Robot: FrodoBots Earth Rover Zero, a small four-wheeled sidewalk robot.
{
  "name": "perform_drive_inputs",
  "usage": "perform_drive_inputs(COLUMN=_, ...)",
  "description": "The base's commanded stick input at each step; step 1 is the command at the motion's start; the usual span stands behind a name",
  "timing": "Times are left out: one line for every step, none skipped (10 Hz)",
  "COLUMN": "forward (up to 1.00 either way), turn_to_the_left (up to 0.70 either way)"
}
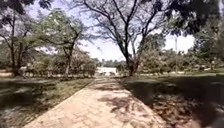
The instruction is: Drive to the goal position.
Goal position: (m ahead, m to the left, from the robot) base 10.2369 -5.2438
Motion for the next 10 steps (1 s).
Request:
perform_drive_inputs(forward=0.50, turn_to_the_left=0.00)
perform_drive_inputs(forward=0.50, turn_to_the_left=0.50)
perform_drive_inputs(forward=0.50, turn_to_the_left=0.50)
perform_drive_inputs(forward=0.50, turn_to_the_left=0.42)
perform_drive_inputs(forward=0.50, turn_to_the_left=0.29)
perform_drive_inputs(forward=0.50, turn_to_the_left=0.00)
perform_drive_inputs(forward=0.50, turn_to_the_left=0.00)
perform_drive_inputs(forward=0.50, turn_to_the_left=0.00)
perform_drive_inputs(forward=0.50, turn_to_the_left=0.00)
perform_drive_inputs(forward=0.50, turn_to_the_left=0.00)
